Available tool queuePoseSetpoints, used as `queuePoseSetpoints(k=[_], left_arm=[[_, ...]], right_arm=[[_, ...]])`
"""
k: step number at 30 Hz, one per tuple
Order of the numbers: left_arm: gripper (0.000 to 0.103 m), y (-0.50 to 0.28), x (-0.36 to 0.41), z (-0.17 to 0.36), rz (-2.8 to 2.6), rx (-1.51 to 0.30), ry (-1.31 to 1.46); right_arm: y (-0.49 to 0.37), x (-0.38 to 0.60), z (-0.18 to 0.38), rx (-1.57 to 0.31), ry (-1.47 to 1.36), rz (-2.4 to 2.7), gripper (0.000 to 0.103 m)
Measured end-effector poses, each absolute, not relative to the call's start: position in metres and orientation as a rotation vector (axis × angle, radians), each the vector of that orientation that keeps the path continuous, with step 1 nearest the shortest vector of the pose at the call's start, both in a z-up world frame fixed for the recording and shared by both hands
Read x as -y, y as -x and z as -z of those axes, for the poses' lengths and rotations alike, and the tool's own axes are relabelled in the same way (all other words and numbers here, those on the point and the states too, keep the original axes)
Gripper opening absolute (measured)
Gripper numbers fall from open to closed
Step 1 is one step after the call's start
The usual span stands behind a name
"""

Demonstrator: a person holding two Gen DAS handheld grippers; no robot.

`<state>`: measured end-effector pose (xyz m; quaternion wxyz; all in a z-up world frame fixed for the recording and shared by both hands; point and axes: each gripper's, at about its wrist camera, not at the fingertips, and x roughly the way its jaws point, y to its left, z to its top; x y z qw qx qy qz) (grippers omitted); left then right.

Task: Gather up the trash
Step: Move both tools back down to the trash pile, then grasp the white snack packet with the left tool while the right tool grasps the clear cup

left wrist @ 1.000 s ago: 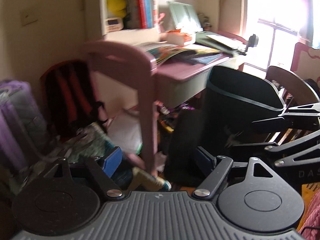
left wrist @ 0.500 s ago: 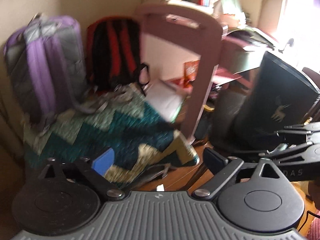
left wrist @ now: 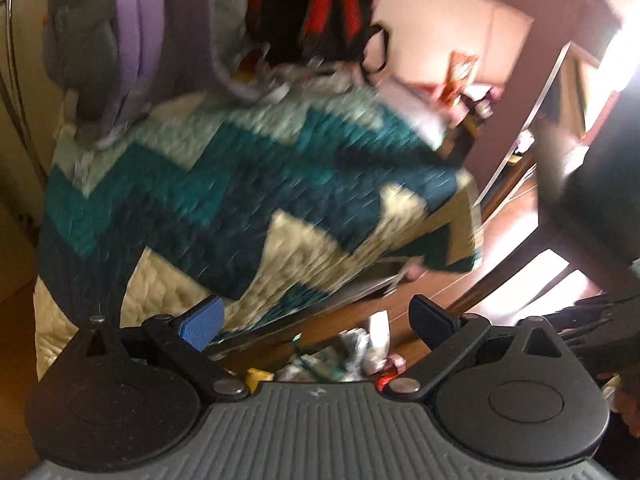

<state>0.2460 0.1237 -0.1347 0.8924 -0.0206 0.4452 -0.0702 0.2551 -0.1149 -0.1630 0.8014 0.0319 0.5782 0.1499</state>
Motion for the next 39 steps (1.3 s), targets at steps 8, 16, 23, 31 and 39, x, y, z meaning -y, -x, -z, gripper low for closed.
queuePoseSetpoints(k=[8,16,23,31,39], left_arm=[[0.099,-0.272,-0.149,0.230,0.131,-1.020,-0.072],[0.099,-0.282,-0.186,0.320,0.103,-1.155,-0.110],[0.099,-0.276,-0.212,0.390,0.082,-1.254,-0.113],[0.099,-0.283,-0.220,0.453,0.060,-1.326,-0.128],[0.099,-0.289,-0.220,0.485,0.067,-1.358,-0.119]], right_arm=[[-0.281,0.093,0.274,-1.403,-0.079,-0.267,0.059],[-0.301,0.094,0.377,-1.575,-0.333,-0.179,0.059],[-0.299,0.077,0.455,-1.708,-0.367,-0.104,0.059],[-0.296,0.082,0.502,-1.751,-0.503,-0.040,0.059],[-0.301,0.083,0.527,-1.733,-0.586,0.064,0.059]])
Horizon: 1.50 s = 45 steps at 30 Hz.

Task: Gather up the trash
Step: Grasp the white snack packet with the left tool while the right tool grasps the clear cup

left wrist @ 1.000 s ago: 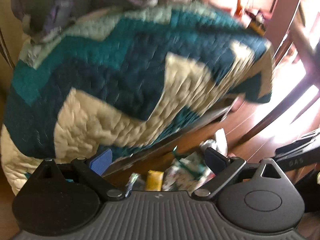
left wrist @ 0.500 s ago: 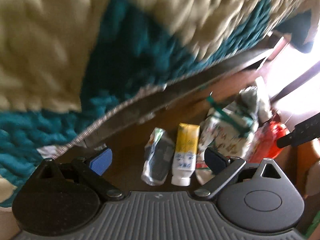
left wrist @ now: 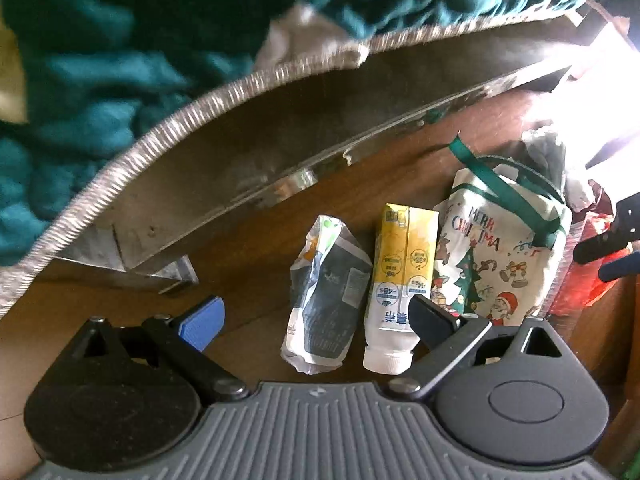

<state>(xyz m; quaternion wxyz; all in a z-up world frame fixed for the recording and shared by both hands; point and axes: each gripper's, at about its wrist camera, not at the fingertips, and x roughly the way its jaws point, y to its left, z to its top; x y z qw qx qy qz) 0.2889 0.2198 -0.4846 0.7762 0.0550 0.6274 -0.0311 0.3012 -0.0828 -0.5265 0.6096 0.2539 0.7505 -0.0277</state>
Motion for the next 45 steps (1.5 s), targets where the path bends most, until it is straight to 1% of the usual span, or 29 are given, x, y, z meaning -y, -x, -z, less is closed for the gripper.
queuePoseSetpoints(k=[9,12,14,20,23,24,26,30,31,32,35,36,37,38,40,42,43,44,45], left_arm=[[0.099,-0.299,-0.229,0.522,0.027,-1.435,-0.046],[0.099,-0.302,-0.232,0.525,0.021,-1.437,-0.023],[0.099,-0.304,-0.232,0.527,0.012,-1.442,-0.007],[0.099,-0.304,-0.233,0.531,0.009,-1.443,-0.004],[0.099,-0.302,-0.235,0.533,0.002,-1.446,0.006],[0.098,-0.302,-0.235,0.534,-0.002,-1.450,0.011],[0.093,-0.303,-0.235,0.536,-0.004,-1.458,0.017],[0.093,-0.304,-0.236,0.538,-0.008,-1.453,0.017],[0.092,-0.305,-0.236,0.539,-0.009,-1.455,0.023],[0.089,-0.305,-0.236,0.540,-0.008,-1.456,0.027],[0.088,-0.307,-0.238,0.541,-0.006,-1.445,0.044],[0.086,-0.309,-0.238,0.542,-0.011,-1.444,0.046],[0.077,-0.311,-0.238,0.545,-0.011,-1.448,0.037],[0.066,-0.312,-0.235,0.547,-0.007,-1.453,0.020],[0.062,-0.313,-0.231,0.551,0.002,-1.455,-0.009],[0.061,-0.311,-0.227,0.556,0.024,-1.458,-0.019],[0.056,-0.311,-0.225,0.558,0.027,-1.464,-0.029],[0.044,-0.310,-0.224,0.561,0.029,-1.474,-0.030],[0.037,-0.311,-0.223,0.565,0.031,-1.490,-0.026]], right_arm=[[-0.301,0.081,0.540,-1.760,-0.518,0.155,0.059],[-0.300,0.089,0.532,-1.753,-0.567,0.182,0.059],[-0.301,0.089,0.528,-1.749,-0.541,0.171,0.059],[-0.304,0.090,0.539,-1.758,-0.582,0.186,0.059],[-0.307,0.094,0.532,-1.717,-0.636,0.193,0.059],[-0.308,0.095,0.532,-1.716,-0.637,0.201,0.059],[-0.310,0.095,0.535,-1.734,-0.603,0.202,0.059],[-0.304,0.097,0.541,-1.742,-0.589,0.230,0.059],[-0.304,0.097,0.541,-1.739,-0.597,0.232,0.059],[-0.305,0.098,0.540,-1.733,-0.598,0.231,0.059],[-0.308,0.096,0.539,-1.727,-0.575,0.214,0.059],[-0.308,0.096,0.539,-1.728,-0.564,0.215,0.059],[-0.308,0.096,0.541,-1.731,-0.558,0.217,0.059],[-0.307,0.095,0.543,-1.736,-0.557,0.219,0.059],[-0.305,0.093,0.547,-1.749,-0.548,0.224,0.059],[-0.303,0.092,0.550,-1.758,-0.538,0.209,0.059],[-0.302,0.090,0.552,-1.765,-0.528,0.202,0.059],[-0.302,0.089,0.553,-1.768,-0.521,0.196,0.059],[-0.301,0.088,0.553,-1.768,-0.514,0.187,0.059]])
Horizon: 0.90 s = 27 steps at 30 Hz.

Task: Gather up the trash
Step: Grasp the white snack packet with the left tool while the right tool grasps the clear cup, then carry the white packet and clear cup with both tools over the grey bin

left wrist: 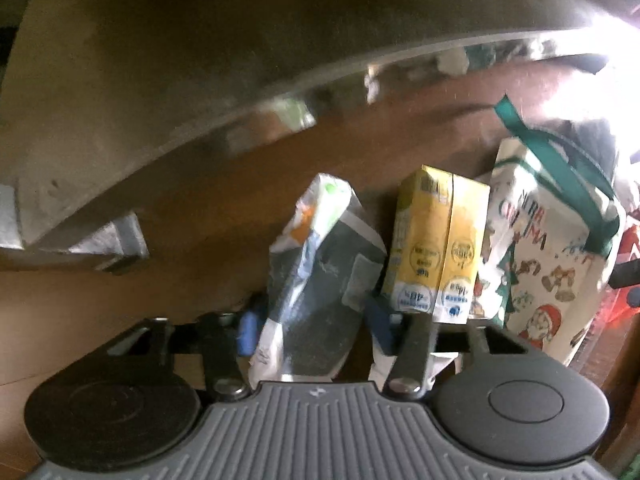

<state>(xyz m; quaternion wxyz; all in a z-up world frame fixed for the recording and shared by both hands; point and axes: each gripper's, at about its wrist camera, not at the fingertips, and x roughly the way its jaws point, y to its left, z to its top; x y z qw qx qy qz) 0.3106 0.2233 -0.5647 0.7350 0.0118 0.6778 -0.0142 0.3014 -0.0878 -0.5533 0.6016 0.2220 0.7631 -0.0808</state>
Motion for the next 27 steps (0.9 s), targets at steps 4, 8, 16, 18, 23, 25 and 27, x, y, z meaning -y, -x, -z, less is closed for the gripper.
queuePoseSetpoints(k=[4,8,16,18,23,25,27], left_arm=[[0.016,-0.310,-0.220,0.568,0.038,-1.494,-0.037],[0.008,-0.308,-0.219,0.565,0.032,-1.478,-0.042],[0.005,-0.298,-0.214,0.539,0.045,-1.447,-0.066],[0.005,-0.292,-0.213,0.527,0.060,-1.438,-0.086],[0.005,-0.281,-0.212,0.488,0.093,-1.410,-0.123],[0.005,-0.278,-0.210,0.471,0.106,-1.392,-0.125],[0.005,-0.274,-0.204,0.449,0.121,-1.363,-0.134]], right_arm=[[-0.304,0.081,0.553,-1.762,-0.471,0.150,0.057],[-0.307,0.079,0.550,-1.755,-0.428,0.114,0.048],[-0.308,0.066,0.534,-1.744,-0.329,0.045,0.045],[-0.306,0.063,0.527,-1.738,-0.301,0.024,0.045],[-0.298,0.059,0.496,-1.723,-0.244,-0.039,0.045],[-0.294,0.062,0.479,-1.708,-0.223,-0.062,0.045],[-0.291,0.063,0.460,-1.681,-0.193,-0.092,0.045]])
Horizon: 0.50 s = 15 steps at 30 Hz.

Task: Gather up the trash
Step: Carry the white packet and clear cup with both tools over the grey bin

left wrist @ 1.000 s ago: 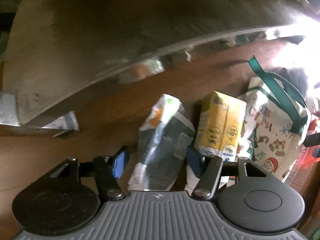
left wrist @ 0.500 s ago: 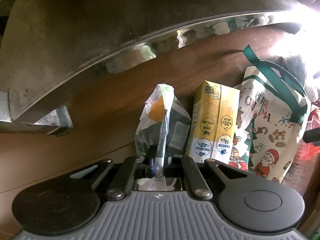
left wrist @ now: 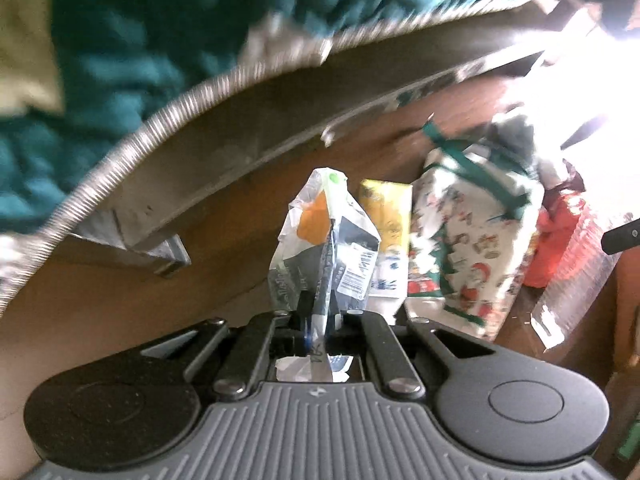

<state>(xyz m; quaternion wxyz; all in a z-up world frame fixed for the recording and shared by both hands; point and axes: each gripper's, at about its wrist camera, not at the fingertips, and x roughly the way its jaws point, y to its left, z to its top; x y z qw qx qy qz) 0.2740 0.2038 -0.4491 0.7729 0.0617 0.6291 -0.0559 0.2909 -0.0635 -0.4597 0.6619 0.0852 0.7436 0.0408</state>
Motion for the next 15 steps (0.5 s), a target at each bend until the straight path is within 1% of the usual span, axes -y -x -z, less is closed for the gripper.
queuePoseSetpoints(k=[5,10,15], left_arm=[[0.005,-0.265,-0.182,0.394,0.205,-1.267,-0.184],[0.005,-0.264,-0.161,0.328,0.250,-1.162,-0.228],[0.005,-0.259,-0.138,0.259,0.265,-1.070,-0.205]], right_arm=[[-0.284,0.073,0.404,-1.565,-0.084,-0.163,0.046],[-0.276,0.080,0.349,-1.456,-0.062,-0.199,0.046],[-0.266,0.091,0.275,-1.306,-0.035,-0.267,0.046]])
